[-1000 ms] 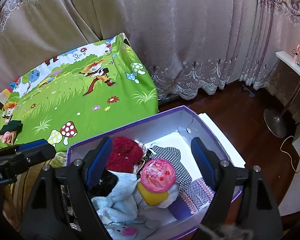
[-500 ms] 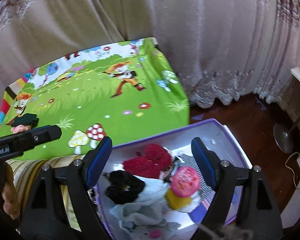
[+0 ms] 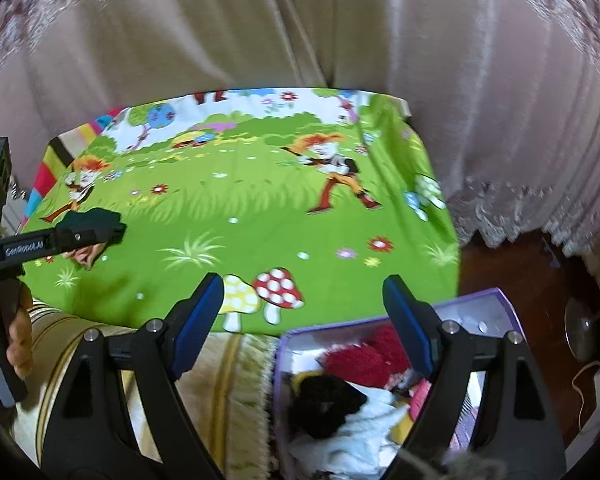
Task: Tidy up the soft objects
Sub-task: 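Grasp the dark green glove with the left gripper while the right grasps the pink cloth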
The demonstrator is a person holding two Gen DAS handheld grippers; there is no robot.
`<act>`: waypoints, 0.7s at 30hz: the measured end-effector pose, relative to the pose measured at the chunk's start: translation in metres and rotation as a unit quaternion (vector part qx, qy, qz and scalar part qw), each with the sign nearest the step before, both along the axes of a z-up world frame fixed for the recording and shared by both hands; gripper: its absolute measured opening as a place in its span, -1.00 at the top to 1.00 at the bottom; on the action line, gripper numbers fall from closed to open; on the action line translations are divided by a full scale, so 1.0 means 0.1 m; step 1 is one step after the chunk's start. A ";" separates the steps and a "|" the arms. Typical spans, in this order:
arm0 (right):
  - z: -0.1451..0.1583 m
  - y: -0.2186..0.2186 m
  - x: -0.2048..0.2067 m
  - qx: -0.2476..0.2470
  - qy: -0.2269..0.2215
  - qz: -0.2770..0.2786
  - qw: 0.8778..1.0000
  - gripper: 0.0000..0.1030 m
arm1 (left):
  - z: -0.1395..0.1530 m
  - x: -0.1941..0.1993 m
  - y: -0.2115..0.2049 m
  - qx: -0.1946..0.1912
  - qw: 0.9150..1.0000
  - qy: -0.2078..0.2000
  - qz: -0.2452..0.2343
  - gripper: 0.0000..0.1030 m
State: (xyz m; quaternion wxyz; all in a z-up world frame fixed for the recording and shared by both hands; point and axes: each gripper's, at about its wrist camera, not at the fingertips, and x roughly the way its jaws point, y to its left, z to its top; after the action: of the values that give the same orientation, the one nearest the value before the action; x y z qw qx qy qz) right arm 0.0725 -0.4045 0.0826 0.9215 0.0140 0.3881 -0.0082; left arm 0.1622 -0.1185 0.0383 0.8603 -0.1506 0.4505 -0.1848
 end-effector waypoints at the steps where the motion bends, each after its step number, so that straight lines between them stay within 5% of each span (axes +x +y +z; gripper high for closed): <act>1: 0.00 0.08 0.04 0.002 0.000 0.010 1.000 -0.63 | -0.02 0.03 0.13 0.001 1.000 0.003 0.015 0.00; 8: -0.03 0.48 0.26 0.001 0.007 0.059 0.998 -0.63 | -0.12 0.19 0.92 0.003 0.995 0.022 0.094 -0.01; 14: -0.07 0.75 0.38 0.003 0.015 0.091 0.996 -0.63 | -0.26 0.37 1.36 0.047 0.986 0.063 0.146 -0.01; 18: -0.11 0.89 0.45 0.001 0.020 0.107 0.994 -0.63 | -0.35 0.45 1.49 0.029 0.985 0.086 0.150 -0.01; 21: -0.14 0.99 0.49 0.004 0.025 0.117 0.993 -0.63 | -0.45 0.56 1.59 -0.035 0.981 0.116 0.149 0.00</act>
State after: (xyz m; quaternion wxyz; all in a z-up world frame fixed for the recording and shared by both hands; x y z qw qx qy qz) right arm 0.1217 -0.3054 0.0683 0.9060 -0.0286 0.4102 0.1010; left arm 0.2179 0.0401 -0.0069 0.8144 -0.2666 0.5129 -0.0511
